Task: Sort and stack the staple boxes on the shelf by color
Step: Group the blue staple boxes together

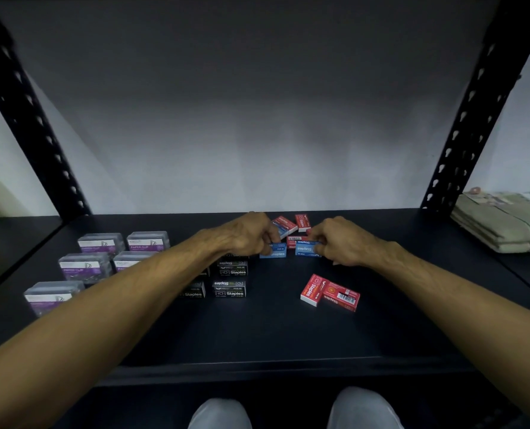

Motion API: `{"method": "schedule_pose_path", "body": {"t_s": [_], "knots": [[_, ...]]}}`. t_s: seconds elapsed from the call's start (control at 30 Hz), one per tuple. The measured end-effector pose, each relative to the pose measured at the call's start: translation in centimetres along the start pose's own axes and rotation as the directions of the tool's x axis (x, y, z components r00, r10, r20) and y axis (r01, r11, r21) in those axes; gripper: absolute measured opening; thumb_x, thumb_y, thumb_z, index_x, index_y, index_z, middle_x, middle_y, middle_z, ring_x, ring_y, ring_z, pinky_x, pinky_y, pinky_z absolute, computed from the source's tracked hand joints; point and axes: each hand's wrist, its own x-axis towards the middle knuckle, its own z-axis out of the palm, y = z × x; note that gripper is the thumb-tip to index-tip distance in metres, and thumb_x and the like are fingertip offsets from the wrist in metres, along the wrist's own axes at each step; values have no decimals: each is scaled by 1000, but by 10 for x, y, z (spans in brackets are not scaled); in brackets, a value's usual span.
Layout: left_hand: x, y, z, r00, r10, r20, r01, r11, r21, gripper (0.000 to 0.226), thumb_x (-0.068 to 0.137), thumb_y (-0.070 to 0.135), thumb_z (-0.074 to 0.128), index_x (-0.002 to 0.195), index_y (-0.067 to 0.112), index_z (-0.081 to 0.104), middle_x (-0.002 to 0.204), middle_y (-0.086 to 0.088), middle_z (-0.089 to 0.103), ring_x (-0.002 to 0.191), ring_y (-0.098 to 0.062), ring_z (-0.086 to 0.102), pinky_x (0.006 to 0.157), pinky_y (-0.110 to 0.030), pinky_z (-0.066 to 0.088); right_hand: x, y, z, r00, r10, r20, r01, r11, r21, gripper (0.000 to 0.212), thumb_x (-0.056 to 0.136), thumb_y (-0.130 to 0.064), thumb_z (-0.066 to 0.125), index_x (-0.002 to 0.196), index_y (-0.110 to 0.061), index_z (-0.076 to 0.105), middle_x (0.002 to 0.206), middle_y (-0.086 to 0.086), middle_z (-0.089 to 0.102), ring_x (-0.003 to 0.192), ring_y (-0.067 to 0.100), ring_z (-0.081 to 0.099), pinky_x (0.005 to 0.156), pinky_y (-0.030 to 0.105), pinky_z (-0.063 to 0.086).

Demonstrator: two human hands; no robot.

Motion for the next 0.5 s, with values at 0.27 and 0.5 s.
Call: {"method": "schedule_pose_path", "body": {"t_s": [0.27,0.5], "knots": [[1,-1,0,1000,21,-5,-21,1000,9,28,88,15,71,115,15,69,104,5,65,94,-11,61,83,-22,46,-2,0,-6,999,41,28,-43,994,96,20,91,-20,66,111,-17,67,107,-2,64,84,7,62,71,22,52],[0,-3,0,998,60,-26,-60,998,24,30,89,17,71,118,15,68,111,3,67,94,-9,61,80,-19,45,-2,-7,-23,999,32,12,-33,993,116,20,88,-16,67,106,-23,68,103,-7,55,85,5,54,62,17,42]]}}
